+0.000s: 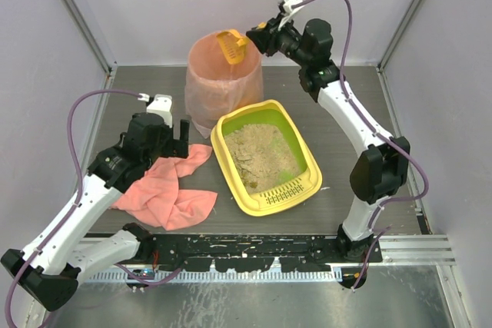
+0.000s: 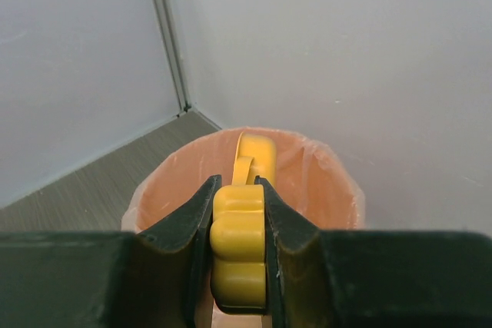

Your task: Clean the litter box

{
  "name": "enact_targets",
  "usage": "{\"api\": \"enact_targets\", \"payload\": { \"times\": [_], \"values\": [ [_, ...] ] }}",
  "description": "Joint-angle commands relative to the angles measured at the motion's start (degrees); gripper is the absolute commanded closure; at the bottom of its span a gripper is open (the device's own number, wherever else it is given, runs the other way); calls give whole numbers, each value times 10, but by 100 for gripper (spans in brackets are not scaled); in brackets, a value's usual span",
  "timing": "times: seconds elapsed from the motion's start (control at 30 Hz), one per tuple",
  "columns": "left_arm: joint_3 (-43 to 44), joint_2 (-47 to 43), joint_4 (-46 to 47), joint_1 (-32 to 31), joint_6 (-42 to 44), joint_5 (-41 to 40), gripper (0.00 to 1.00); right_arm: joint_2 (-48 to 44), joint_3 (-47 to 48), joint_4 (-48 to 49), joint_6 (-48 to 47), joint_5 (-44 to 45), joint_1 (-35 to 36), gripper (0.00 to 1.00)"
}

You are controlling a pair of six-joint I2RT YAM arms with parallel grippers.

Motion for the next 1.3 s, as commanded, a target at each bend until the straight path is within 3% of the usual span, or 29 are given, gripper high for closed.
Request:
{"api": "enact_targets", "payload": {
  "times": [0.0, 0.23, 0.4, 0.53, 0.73, 0.9, 1.07, 1.27],
  "values": [
    [3, -15, 11, 7, -8, -11, 1, -93, 3, 76, 88, 67, -2, 99],
    [-5, -38, 22, 13, -8, -20, 2, -203, -26, 26, 142, 129, -3, 99],
    [-6, -53, 26, 20, -15, -50, 2, -307, -137, 3, 167, 116, -20, 98],
    [-11, -62, 43, 23, -18, -28, 2, -396, -254, -21, 196, 125, -26, 98],
    [6, -55, 47, 23, -39, -9, 2, -480, -341, -157, 179, 165, -27, 99],
    [18, -50, 71, 23, -49, -2, 2, -494, -362, -279, 154, 198, -25, 99],
    [26, -19, 78, 23, -53, 28, 1, -461, -363, -340, 146, 231, -16, 99],
    [41, -37, 67, 23, -21, -4, 2, -381, -342, -357, 119, 351, 68, 99]
  ]
}}
